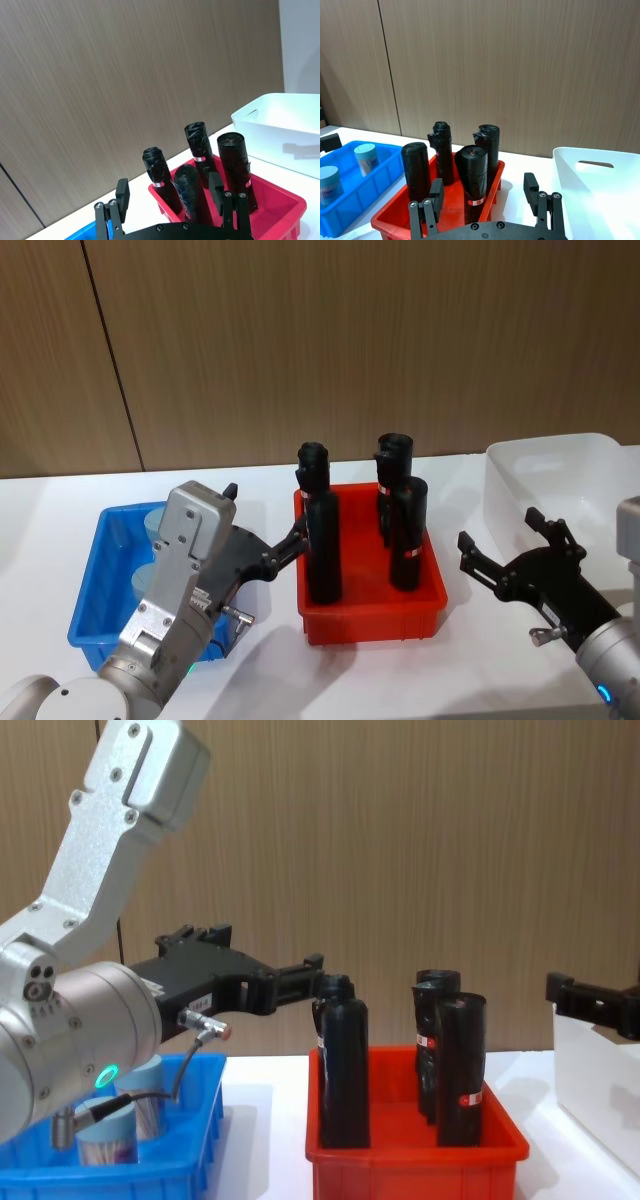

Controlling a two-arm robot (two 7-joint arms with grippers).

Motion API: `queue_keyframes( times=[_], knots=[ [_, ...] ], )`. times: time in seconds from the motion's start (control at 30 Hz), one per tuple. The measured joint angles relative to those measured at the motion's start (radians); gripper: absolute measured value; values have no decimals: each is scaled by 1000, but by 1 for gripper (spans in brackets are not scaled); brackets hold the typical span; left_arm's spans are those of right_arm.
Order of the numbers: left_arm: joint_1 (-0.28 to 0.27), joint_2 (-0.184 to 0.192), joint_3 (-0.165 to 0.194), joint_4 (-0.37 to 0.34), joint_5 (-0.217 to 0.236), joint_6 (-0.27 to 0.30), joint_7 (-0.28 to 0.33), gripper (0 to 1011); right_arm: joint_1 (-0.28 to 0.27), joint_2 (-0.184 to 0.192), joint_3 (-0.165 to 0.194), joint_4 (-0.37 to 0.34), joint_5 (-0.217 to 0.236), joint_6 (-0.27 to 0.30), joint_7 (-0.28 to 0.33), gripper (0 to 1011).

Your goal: Pick the cotton swabs from the blue box and place them into the white box.

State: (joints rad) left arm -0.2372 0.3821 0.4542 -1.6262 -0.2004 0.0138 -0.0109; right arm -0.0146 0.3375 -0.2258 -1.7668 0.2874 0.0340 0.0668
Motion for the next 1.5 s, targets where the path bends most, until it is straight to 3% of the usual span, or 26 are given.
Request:
queue_keyframes(
  times=[1.5],
  knots=[
    [0,0,0,0,0,0,0,1004,0,0,0,0,0,0,0,1002]
  ],
)
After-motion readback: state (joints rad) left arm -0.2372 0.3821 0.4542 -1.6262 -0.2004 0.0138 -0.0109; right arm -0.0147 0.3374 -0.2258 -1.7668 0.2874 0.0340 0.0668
